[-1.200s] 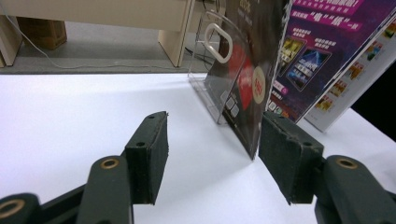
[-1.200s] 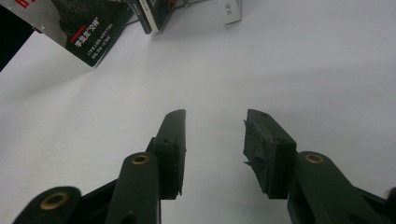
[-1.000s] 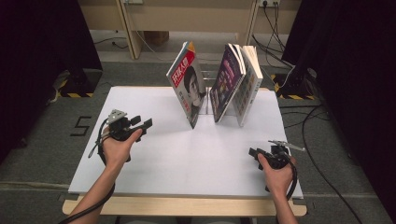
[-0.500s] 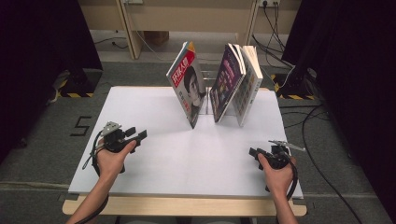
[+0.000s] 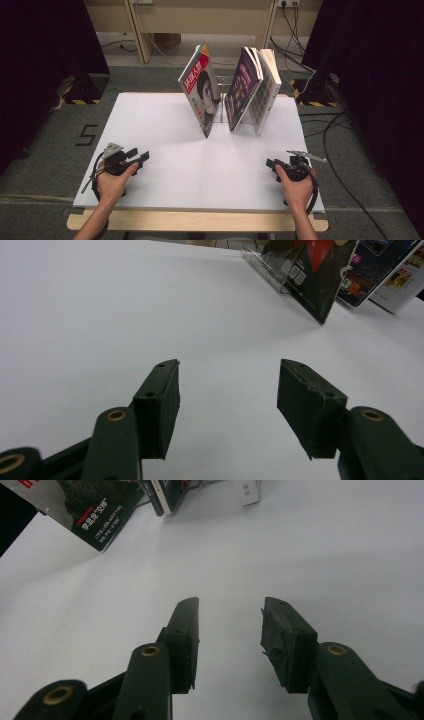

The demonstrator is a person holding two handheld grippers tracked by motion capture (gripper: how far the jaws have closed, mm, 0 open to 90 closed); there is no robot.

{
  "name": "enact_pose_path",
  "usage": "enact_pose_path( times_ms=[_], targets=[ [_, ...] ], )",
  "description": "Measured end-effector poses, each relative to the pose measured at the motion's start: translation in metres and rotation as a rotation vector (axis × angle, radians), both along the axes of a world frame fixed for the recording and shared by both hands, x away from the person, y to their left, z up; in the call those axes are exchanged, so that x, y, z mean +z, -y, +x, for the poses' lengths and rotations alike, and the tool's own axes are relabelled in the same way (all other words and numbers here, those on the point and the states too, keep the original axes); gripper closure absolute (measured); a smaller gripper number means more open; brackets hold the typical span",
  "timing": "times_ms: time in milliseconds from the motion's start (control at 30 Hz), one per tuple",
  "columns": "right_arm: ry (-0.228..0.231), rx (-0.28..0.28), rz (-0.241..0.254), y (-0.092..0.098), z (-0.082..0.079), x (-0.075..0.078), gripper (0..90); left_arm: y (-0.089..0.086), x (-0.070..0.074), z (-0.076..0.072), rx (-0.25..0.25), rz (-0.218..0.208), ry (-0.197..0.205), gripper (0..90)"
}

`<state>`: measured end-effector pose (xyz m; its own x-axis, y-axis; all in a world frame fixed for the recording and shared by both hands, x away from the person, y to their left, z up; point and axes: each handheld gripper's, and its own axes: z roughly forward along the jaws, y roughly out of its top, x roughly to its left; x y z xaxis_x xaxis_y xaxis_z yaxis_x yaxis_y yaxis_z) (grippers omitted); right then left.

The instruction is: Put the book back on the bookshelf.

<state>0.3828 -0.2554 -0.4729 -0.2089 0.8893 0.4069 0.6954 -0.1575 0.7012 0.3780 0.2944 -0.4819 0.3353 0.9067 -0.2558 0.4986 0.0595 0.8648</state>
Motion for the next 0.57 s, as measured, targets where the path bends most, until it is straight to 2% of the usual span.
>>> enact_pose_path(
  times_ms=[100,200,400,500,567],
  targets=[
    [-0.01,-0.006,0.011,-0.001,0.0,0.0,59.0,-0.003,-0.004,-0.003,0.011,-0.01,0.0,41.8],
    [-0.002,-0.001,0.001,0.0,0.0,0.0,59.0,-0.005,-0.006,-0.005,0.013,-0.027,0.0,41.8],
    [-0.006,-0.003,0.004,-0.001,0.0,0.0,59.0,-0.003,-0.007,-0.01,0.004,-0.068,-0.001,41.8],
    [-0.01,-0.003,0.012,-0.002,-0.001,0.001,59.0,-0.004,-0.006,-0.013,0.0,-0.067,0.005,41.8],
    [0.001,0.004,-0.004,-0.001,0.0,0.001,59.0,-0.005,-0.006,-0.014,0.004,-0.07,0.008,41.9]
  ],
)
